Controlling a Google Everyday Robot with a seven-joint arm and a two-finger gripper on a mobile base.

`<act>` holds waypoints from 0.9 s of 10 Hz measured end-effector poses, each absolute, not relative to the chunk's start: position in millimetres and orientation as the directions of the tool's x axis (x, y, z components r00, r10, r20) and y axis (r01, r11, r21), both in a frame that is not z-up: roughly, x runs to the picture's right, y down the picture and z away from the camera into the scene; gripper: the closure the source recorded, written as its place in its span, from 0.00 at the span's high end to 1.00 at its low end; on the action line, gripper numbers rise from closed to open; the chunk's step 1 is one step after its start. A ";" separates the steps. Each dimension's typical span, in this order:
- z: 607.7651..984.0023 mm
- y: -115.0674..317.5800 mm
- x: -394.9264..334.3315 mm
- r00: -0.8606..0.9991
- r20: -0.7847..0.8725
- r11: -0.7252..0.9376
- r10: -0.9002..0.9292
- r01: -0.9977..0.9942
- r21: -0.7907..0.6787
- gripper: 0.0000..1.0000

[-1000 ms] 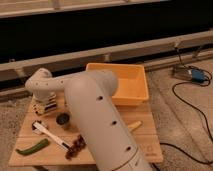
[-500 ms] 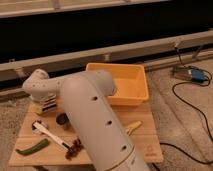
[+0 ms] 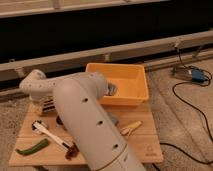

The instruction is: Place eraser in metal cup

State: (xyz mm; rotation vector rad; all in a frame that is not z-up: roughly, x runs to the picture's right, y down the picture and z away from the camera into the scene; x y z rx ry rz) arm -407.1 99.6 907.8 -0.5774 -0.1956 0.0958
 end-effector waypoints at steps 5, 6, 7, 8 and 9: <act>913.4 101.2 -404.8 0.983 0.140 0.829 0.116 -0.018 -0.559 0.65; 913.5 101.1 -404.6 0.983 0.140 0.829 0.117 -0.019 -0.559 0.65; 912.9 102.0 -406.1 0.983 0.141 0.829 0.115 -0.016 -0.559 0.64; 911.8 102.2 -405.8 0.984 0.137 0.829 0.118 -0.021 -0.559 0.60; 906.9 98.9 -402.5 0.984 0.120 0.828 0.131 -0.042 -0.559 0.51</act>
